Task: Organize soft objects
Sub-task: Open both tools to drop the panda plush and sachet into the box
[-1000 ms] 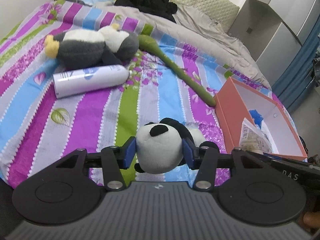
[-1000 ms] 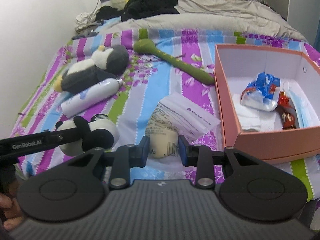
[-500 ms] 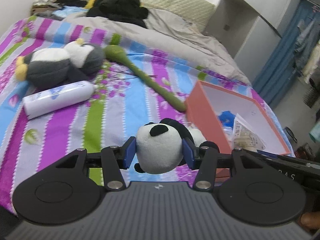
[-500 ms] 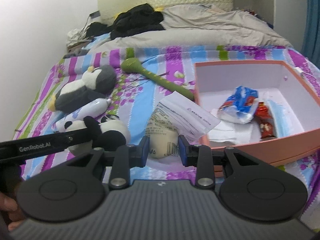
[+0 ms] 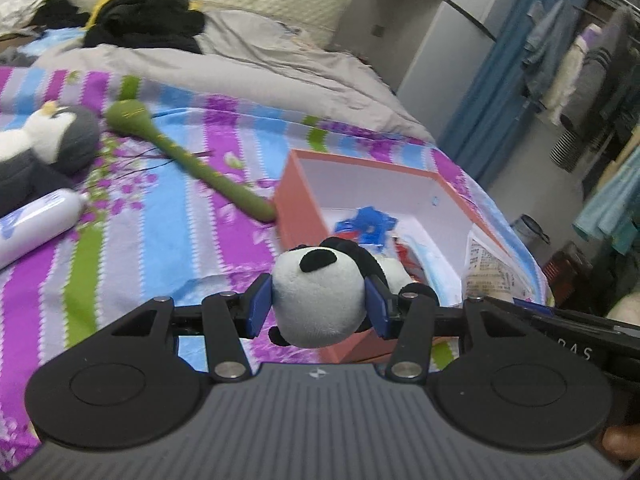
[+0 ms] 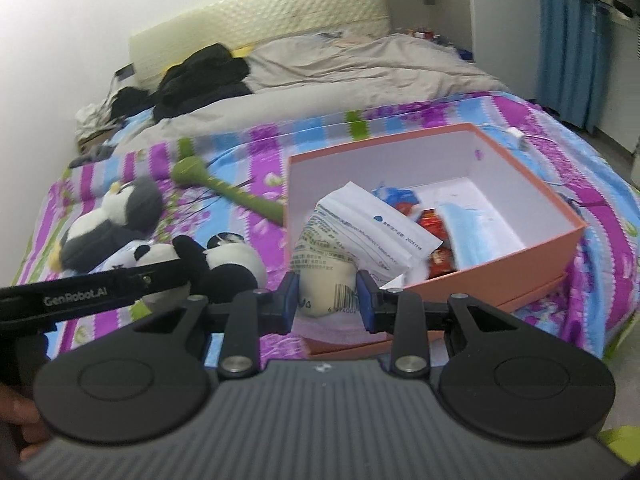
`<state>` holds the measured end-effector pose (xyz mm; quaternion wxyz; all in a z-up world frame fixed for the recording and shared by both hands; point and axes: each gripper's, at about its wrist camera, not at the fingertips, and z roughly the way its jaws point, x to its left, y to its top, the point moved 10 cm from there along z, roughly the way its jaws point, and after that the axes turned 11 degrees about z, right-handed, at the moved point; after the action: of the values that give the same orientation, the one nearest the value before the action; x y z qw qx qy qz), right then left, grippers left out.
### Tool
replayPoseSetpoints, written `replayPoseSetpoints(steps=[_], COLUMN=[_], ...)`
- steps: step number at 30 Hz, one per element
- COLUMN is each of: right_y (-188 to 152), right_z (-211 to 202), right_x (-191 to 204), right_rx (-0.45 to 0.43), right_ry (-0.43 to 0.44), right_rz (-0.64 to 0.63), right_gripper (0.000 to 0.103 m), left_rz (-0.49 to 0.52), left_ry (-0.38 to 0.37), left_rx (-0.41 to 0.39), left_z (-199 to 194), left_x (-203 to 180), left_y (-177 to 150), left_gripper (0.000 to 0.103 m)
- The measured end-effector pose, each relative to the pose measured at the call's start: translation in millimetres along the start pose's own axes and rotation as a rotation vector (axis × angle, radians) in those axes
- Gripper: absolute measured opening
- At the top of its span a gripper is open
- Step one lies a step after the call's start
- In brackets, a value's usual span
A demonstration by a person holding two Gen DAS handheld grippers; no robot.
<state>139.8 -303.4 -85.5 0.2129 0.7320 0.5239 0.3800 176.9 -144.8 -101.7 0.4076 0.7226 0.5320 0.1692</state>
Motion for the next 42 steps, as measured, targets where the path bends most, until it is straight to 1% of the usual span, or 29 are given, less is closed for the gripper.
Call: replayPoseSetpoints(steps=[3,8,10,13,15,16,19,23,25,26,28,30,32,33,34,39,42], right_y=[10.2,32.4,42.1,55.9,63.7,66.7,74.4,78.6,79.5,80.5,81.0,82.5,82.9,84.5,85.8,95.4,105.6], right_z=[5.9,22.3,28.8,44.2,56.9,63.3,83.5,106.2,114.9,118.5,122.6,125.1,124.8,125.2,124.3,114.9,100.0], right_x=[-12.5,-30.2,-35.3,-42.9,-52.9,-55.5,-65.5,-74.0,-78.5,-82.2,-88.5,-91.5,-93.9,-95.9,-97.1,-97.5,-89.8], right_rx=[-0.007,0.005,0.016,0.043,0.074,0.093,0.143,0.211,0.238,0.248,0.257,0.262,0.267,0.267,0.263,0.234,0.193], right_ry=[-0.013,-0.026,-0.022,-0.014,-0.025,-0.016,-0.027,-0.047,-0.063,-0.072,-0.094,-0.103,-0.104,-0.102,-0.1,-0.098,-0.086], right_rz=[0.0,0.004,0.004,-0.012,0.016,0.029,0.065,0.079,0.072,0.082,0.097,0.085,0.095,0.107,0.118,0.146,0.138], right_gripper=[0.035,0.035,0.035,0.035,0.035,0.035,0.035,0.036,0.039,0.039,0.044,0.048,0.052,0.056,0.058,0.058,0.058], left_rz=[0.033,0.129,0.167,0.194,0.188,0.19,0.189,0.177,0.183,0.169,0.151,0.166,0.154,0.147,0.142,0.143,0.154], left_ry=[-0.022,-0.056,-0.064,-0.086,-0.11,-0.12,-0.128,-0.163,-0.173,-0.174,-0.189,-0.182,-0.186,-0.192,-0.197,-0.195,-0.209], left_rx=[-0.004,-0.006,-0.006,0.0,0.029,0.043,0.106,0.211,0.26,0.271,0.284,0.3,0.291,0.283,0.279,0.261,0.237], left_z=[12.6,39.9,52.6,73.0,93.5,102.6,137.3,172.4,186.0,190.4,195.4,198.5,197.8,195.6,193.6,177.3,158.9], left_x=[-15.3,-41.3,-49.4,-57.8,-61.5,-63.5,-64.9,-66.2,-66.5,-65.3,-64.5,-63.4,-60.5,-59.7,-58.5,-56.4,-58.6], left_y=[12.5,45.9,61.6,81.2,92.6,97.6,109.4,111.2,110.4,109.8,109.5,109.5,112.4,113.7,115.1,123.1,131.7], left_gripper=[0.056,0.056,0.056,0.056,0.056,0.056,0.056,0.056,0.056,0.056,0.057,0.062,0.068,0.069,0.069,0.069,0.069])
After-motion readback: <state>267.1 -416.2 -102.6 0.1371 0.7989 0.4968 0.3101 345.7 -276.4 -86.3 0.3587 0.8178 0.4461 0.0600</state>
